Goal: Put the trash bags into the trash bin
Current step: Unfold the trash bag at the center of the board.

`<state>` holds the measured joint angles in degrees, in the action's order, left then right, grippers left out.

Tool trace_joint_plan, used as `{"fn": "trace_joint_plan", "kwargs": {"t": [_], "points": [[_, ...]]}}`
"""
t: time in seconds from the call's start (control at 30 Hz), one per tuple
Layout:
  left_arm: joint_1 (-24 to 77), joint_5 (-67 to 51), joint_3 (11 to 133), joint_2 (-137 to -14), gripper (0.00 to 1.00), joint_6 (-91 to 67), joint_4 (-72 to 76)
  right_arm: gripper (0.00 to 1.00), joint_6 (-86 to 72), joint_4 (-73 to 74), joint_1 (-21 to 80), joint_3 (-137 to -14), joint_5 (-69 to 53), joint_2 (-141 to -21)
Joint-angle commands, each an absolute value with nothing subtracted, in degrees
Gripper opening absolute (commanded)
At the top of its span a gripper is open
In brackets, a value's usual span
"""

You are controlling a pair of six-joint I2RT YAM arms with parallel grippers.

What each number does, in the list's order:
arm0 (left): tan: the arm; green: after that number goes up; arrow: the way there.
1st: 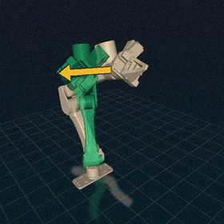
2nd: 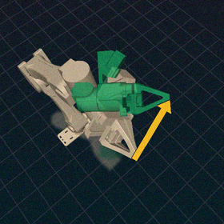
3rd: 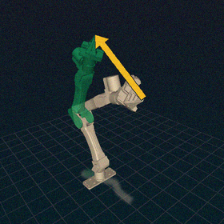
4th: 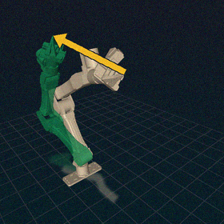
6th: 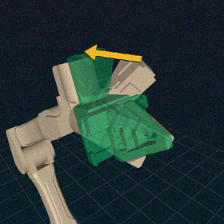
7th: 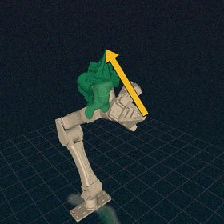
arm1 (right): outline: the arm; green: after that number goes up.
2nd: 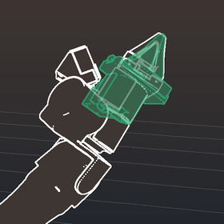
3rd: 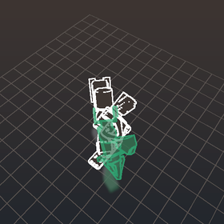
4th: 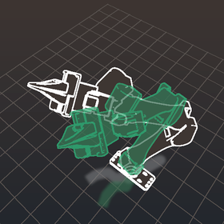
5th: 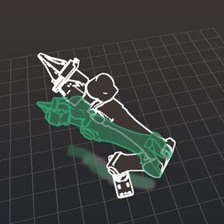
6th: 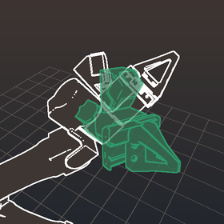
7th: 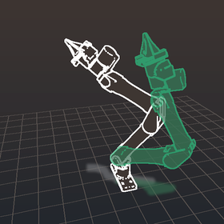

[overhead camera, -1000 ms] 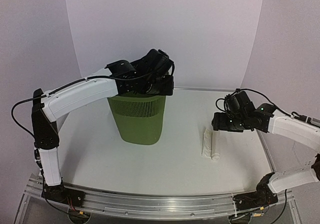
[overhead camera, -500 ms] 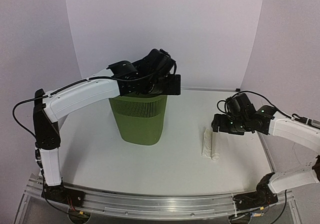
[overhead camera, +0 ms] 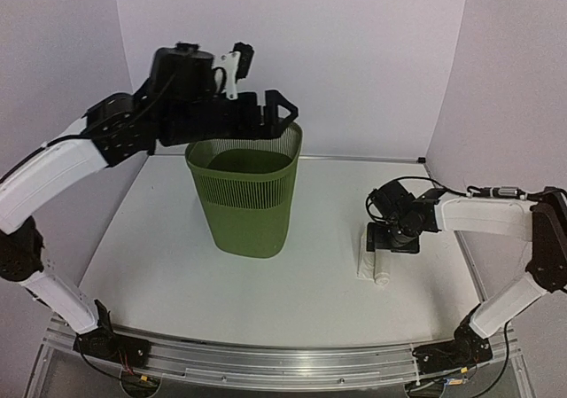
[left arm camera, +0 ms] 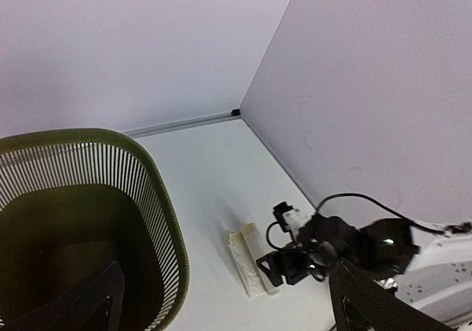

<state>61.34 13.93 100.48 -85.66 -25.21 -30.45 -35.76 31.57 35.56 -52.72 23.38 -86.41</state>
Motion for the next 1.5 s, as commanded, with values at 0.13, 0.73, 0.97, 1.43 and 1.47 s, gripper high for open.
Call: {"fn": "trace_joint_plan", "kwargs": {"t": [0.13,0.73,0.97,1.43,1.47], "points": [[61.6,-9.4,65.2,-59.2,1.0,-25.1,-19.9,0.76,-37.1,32.7,31.8,-54.3,22.5,-91.9],[61.6,-5.7,35.0,-59.6,0.99,-42.9,-4.2,0.41,-32.9,21.8,31.1,-51.7,5.2,-96.9],[61.6,-7.6,30.1,-66.2,1.0,-47.2,10.3,0.09,-32.4,11.5,33.4,-44.3,-17.7,-89.2],[61.6,-9.6,22.0,-70.0,1.0,-54.8,27.2,0.0,-48.5,-15.6,50.3,-44.5,-26.1,-86.4],[61.6,-10.9,21.3,-70.4,1.0,-54.4,29.6,0.0,-49.8,-16.9,50.3,-44.5,-26.1,-85.7]]}}
